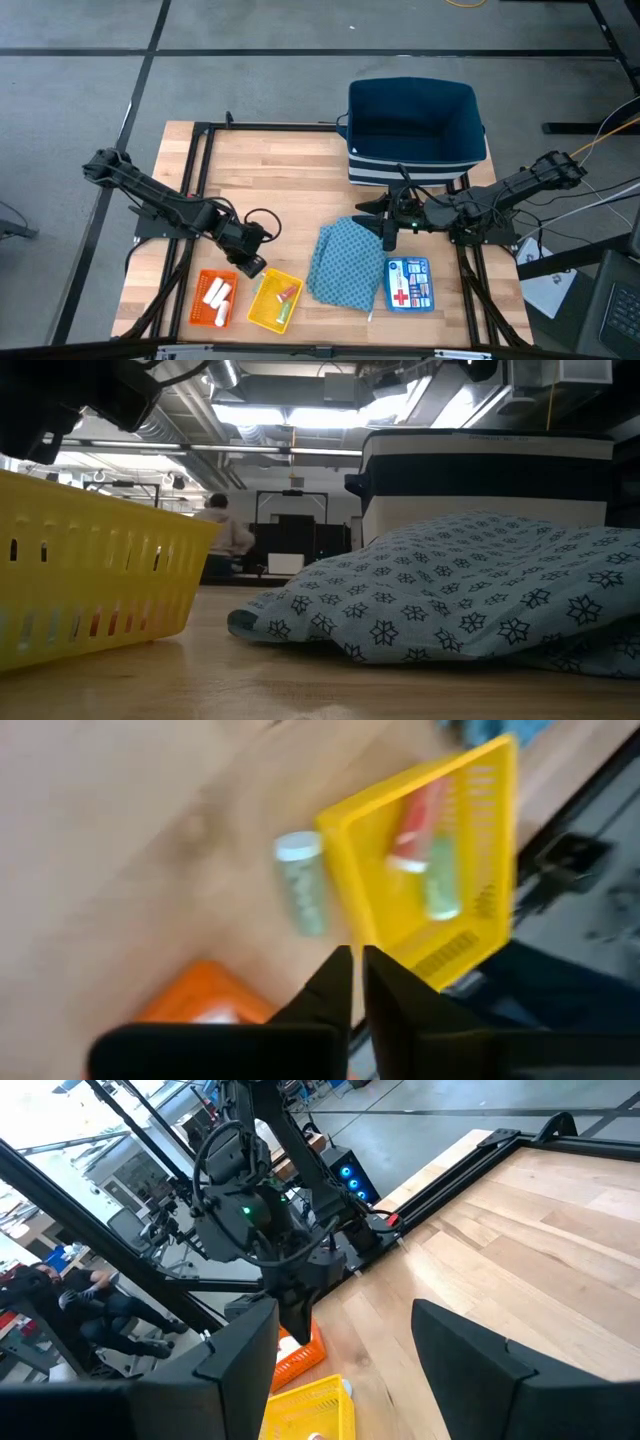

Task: Pick & Place Medicine items
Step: Put the green medicine bottle into the yellow bin

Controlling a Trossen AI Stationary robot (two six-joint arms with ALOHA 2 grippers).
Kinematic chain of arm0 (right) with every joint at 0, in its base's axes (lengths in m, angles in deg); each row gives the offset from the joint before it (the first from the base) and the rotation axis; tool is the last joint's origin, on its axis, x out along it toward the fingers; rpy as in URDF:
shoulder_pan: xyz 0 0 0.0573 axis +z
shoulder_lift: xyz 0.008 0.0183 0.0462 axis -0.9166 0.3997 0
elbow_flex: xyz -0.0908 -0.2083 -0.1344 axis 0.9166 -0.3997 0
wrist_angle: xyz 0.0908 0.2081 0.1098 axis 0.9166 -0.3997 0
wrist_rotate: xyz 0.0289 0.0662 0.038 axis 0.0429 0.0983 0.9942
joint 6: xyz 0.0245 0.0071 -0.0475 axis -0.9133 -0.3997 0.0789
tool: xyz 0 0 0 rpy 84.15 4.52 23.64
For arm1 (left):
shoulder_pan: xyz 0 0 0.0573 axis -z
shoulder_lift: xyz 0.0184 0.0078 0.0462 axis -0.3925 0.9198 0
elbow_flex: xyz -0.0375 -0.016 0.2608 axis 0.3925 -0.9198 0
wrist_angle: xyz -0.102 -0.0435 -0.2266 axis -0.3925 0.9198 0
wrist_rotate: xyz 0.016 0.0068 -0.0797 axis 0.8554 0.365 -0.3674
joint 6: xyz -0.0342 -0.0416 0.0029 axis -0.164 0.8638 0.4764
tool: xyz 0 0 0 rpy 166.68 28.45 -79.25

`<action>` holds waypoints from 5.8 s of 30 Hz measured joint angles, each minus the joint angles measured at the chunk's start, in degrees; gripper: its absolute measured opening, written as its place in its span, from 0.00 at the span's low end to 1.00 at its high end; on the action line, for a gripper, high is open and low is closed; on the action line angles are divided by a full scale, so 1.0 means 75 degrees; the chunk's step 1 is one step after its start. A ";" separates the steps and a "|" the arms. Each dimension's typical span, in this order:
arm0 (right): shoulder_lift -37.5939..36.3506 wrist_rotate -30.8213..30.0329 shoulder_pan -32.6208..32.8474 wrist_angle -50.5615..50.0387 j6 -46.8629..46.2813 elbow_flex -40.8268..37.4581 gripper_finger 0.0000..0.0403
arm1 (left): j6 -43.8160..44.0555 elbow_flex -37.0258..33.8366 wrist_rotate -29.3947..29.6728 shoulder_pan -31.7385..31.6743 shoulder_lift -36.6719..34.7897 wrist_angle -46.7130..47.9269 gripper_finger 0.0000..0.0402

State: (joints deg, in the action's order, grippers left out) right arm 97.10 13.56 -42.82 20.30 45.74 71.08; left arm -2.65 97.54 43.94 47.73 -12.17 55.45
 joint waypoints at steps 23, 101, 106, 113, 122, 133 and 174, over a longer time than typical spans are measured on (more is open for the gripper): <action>0.0000 -0.0001 -0.0001 0.0000 -0.0035 0.0000 0.57 | -0.1308 0.0000 -0.0883 0.0055 0.1384 -0.0269 0.01; 0.0000 0.0219 -0.0003 -0.0061 0.0195 0.0000 0.57 | 0.0715 0.1434 -0.0309 -0.0098 0.4037 -0.0063 0.51; 0.0000 0.0211 -0.0003 -0.0092 0.0163 0.0000 0.57 | 0.0735 0.1469 -0.0580 -0.0052 0.4440 -0.0072 0.47; 0.0000 0.0195 -0.0003 -0.0090 0.0160 0.0000 0.57 | 0.0481 0.1460 -0.0519 -0.0052 0.4481 0.0173 0.32; 0.0000 0.0195 -0.0003 -0.0092 0.0146 0.0000 0.57 | 0.0137 0.1457 -0.0763 -0.0149 0.4430 0.0261 0.21; 0.0000 0.0198 0.0000 -0.0111 0.0143 0.0003 0.57 | 0.0091 0.1437 0.0230 -0.0989 0.2254 0.0203 0.23; 0.0000 0.0598 -0.0002 -0.0513 -0.0114 0.0003 0.57 | -0.0221 0.1454 0.1341 0.1206 0.3902 -0.4364 0.31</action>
State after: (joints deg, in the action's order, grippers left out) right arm 97.10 18.04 -42.84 16.45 44.89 71.10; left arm -4.30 108.45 54.00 56.77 17.09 22.72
